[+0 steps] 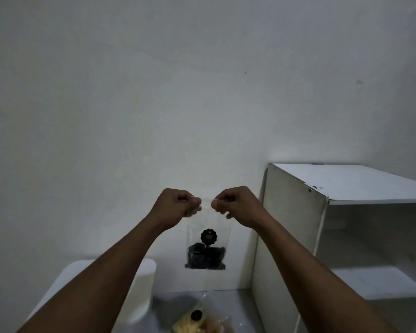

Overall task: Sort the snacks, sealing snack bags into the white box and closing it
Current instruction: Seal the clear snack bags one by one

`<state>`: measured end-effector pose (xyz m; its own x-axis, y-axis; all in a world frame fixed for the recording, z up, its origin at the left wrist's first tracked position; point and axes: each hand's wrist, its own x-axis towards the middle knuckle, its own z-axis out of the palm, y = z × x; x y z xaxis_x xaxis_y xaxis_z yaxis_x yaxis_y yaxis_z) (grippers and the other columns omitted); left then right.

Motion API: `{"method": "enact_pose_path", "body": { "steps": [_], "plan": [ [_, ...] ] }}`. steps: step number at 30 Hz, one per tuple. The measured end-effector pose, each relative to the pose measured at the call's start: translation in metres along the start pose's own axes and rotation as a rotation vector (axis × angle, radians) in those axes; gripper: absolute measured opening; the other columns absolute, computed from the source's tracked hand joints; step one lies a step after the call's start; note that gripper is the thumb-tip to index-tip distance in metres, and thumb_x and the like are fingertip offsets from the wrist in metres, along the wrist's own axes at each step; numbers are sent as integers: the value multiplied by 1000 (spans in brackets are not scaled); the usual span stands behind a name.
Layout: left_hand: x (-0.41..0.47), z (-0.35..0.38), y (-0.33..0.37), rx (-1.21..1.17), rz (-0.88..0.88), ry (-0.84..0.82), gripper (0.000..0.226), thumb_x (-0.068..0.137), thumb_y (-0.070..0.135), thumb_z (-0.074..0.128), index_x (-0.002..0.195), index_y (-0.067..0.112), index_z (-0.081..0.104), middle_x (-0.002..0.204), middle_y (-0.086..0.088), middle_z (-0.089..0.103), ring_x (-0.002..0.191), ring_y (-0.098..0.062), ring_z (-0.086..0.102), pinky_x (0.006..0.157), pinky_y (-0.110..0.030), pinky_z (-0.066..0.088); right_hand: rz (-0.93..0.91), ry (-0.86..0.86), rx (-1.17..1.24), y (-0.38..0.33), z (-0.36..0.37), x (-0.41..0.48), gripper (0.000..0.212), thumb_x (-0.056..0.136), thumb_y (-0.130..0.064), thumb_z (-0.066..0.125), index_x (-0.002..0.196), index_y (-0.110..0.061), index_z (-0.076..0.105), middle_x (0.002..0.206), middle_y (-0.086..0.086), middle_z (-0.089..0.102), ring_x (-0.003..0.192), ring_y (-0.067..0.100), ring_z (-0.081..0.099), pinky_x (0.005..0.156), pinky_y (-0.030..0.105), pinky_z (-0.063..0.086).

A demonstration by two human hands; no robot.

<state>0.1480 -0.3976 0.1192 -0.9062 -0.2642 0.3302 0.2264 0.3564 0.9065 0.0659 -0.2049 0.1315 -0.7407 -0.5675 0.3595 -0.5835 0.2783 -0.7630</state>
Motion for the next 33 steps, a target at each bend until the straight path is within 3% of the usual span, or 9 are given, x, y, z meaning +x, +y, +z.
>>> {"method": "enact_pose_path", "body": {
  "steps": [3,6,10,12,19,22,26,30,33],
  "plan": [
    [3,-5,2,171,57,67,15,87,20,73,81,7,75,74,-3,77,68,-13,71,74,-30,56,66,-41,125,3,-2,0,14,89,-9,71,103,-5,74,88,12,76,77,12,70,73,30,60],
    [6,-9,0,124,43,66,15,88,21,72,80,9,74,74,-4,77,69,-14,71,74,-33,58,105,-63,207,6,-5,-2,16,89,1,67,104,5,70,94,19,75,79,17,71,78,32,60],
    [3,-10,9,15,-11,-46,13,90,19,69,89,7,73,82,-3,74,69,-10,63,73,-31,54,77,-22,155,-1,-10,0,7,87,1,69,92,5,74,86,17,76,75,18,72,76,34,59],
    [2,-9,13,78,14,-81,11,88,19,71,90,10,75,82,-1,75,69,-8,60,68,-26,51,76,-18,136,-5,-13,2,7,85,2,69,89,4,75,86,19,76,76,19,72,77,36,58],
    [9,-4,17,274,111,36,15,83,21,73,68,22,74,65,9,72,57,-4,56,62,-27,45,54,-72,103,-12,-11,4,12,92,-16,69,96,-6,73,88,11,76,79,14,72,73,35,59],
    [8,-4,19,239,124,-16,11,84,28,73,75,23,77,74,6,76,67,-11,61,70,-36,53,14,0,62,-13,-11,7,11,92,-13,68,90,-5,74,79,6,74,72,12,67,74,37,59],
    [7,-4,22,176,76,-94,12,87,30,72,89,19,77,82,6,76,71,0,62,68,-26,51,-22,51,-33,-13,-11,13,11,89,-17,69,82,-11,74,72,2,74,64,15,65,73,40,59],
    [13,-4,22,270,99,26,13,85,24,74,73,20,75,59,13,66,52,4,53,60,-21,41,-14,4,130,-13,-9,12,6,89,-11,72,90,-5,76,80,10,76,73,16,71,74,33,61],
    [17,-10,22,274,103,54,7,81,24,78,75,21,78,69,6,73,68,-7,64,65,-24,48,21,-47,185,-10,-12,9,12,92,-5,68,99,4,73,90,20,75,78,16,72,78,31,60]
  ]
}}
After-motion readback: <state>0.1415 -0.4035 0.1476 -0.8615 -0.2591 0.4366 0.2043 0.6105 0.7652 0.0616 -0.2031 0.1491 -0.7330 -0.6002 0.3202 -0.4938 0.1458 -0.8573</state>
